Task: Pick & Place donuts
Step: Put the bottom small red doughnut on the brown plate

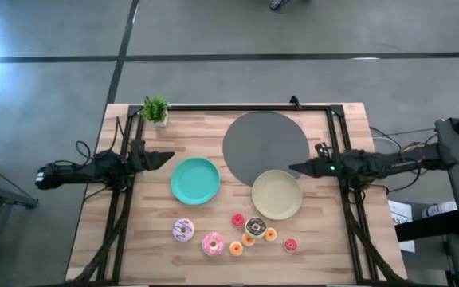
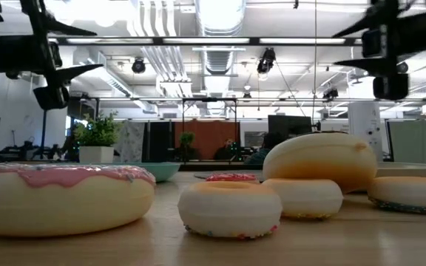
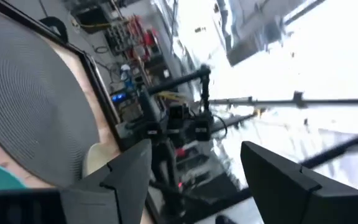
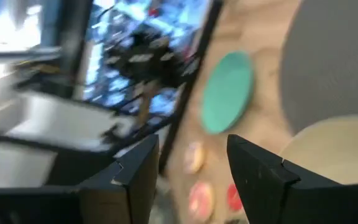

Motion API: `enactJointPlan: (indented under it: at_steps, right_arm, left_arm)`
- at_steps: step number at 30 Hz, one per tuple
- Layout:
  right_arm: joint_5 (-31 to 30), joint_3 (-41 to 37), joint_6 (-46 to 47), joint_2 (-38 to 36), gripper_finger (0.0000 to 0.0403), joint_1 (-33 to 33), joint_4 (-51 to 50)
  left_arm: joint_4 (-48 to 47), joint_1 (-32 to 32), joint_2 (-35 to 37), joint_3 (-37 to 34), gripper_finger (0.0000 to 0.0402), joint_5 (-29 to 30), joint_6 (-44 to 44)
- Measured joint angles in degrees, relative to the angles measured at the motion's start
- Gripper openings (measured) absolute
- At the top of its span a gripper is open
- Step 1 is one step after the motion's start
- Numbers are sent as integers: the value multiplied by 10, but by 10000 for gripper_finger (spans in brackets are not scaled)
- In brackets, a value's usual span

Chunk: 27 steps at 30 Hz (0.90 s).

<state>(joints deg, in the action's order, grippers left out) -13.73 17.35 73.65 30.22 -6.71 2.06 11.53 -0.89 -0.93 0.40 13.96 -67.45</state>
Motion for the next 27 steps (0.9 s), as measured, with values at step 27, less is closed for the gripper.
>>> enactJointPlan:
  at_steps: [27]
  right_arm:
    - [215,295,115,535,234,-310,-307]
  left_arm:
    - [-16,0,-3,0,223,25,19]
